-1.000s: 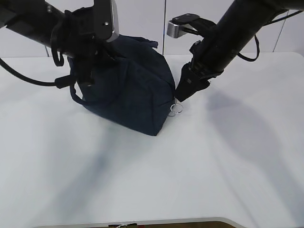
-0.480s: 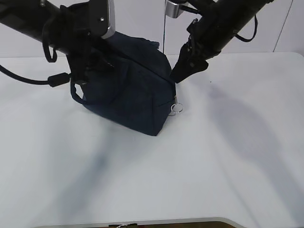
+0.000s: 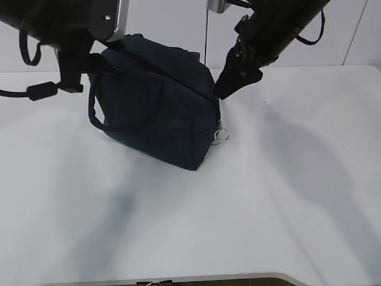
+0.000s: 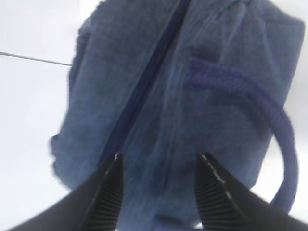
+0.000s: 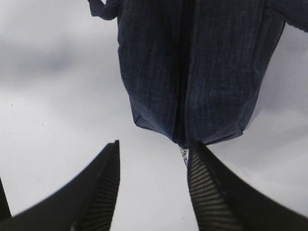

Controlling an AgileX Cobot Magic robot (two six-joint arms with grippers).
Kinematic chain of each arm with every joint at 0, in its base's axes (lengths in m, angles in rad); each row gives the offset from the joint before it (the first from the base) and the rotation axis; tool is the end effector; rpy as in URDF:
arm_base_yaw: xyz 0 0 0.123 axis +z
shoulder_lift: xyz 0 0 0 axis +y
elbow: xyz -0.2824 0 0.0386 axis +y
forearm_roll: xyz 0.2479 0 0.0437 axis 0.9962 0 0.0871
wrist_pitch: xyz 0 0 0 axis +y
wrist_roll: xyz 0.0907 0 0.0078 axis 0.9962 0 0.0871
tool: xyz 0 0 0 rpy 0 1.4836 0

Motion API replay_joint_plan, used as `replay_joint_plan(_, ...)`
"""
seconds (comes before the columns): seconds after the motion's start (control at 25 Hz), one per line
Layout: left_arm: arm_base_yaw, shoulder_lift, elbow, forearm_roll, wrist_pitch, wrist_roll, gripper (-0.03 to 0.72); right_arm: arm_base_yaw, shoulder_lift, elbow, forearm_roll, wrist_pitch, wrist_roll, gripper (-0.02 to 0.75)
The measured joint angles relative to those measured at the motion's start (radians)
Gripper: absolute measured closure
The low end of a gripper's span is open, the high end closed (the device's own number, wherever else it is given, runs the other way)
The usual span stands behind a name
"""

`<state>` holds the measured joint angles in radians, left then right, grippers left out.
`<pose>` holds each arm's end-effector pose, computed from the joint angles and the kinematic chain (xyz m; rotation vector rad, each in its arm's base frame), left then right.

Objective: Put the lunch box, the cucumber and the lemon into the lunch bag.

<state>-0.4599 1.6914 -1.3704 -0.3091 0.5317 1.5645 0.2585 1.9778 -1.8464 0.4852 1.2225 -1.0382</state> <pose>0.3409 -0.1846 0.3009 1.8321 1.4187 0.2479 0.4019 0.1476 0.3009 -1.4949 2.1871 0.4469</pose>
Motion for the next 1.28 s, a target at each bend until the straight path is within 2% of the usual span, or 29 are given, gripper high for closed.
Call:
replay_joint_plan(0.2, 0.002, -0.040, 0.000, 0.052, 0.012, -0.008, 0.338, 0.000, -0.030, 0.000, 0.000, 0.000, 0.000, 0.363)
replay_joint_plan(0.28, 0.002, -0.049, 0.000, 0.093, 0.018, -0.046, 0.340, 0.000, -0.050, 0.000, 0.000, 0.002, 0.000, 0.363)
replay_joint_plan(0.36, 0.002, -0.058, 0.000, 0.150, 0.034, -0.119, 0.340, 0.000, -0.074, 0.000, 0.000, 0.003, 0.000, 0.363)
replay_joint_plan(0.52, 0.014, -0.080, 0.000, 0.286, 0.083, -0.349, 0.340, 0.000, -0.119, 0.000, -0.002, 0.008, 0.000, 0.363)
replay_joint_plan(0.68, 0.044, -0.112, 0.000, 0.369, 0.138, -0.560, 0.340, 0.000, -0.162, 0.000, -0.004, 0.015, 0.000, 0.363)
replay_joint_plan(0.92, 0.091, -0.195, 0.000, 0.390, 0.173, -0.738, 0.340, 0.000, -0.241, 0.000, -0.021, 0.022, 0.011, 0.363)
replay_joint_plan(1.28, 0.157, -0.356, 0.000, 0.390, 0.138, -0.961, 0.340, 0.000, -0.386, 0.000, -0.193, 0.029, 0.121, 0.363)
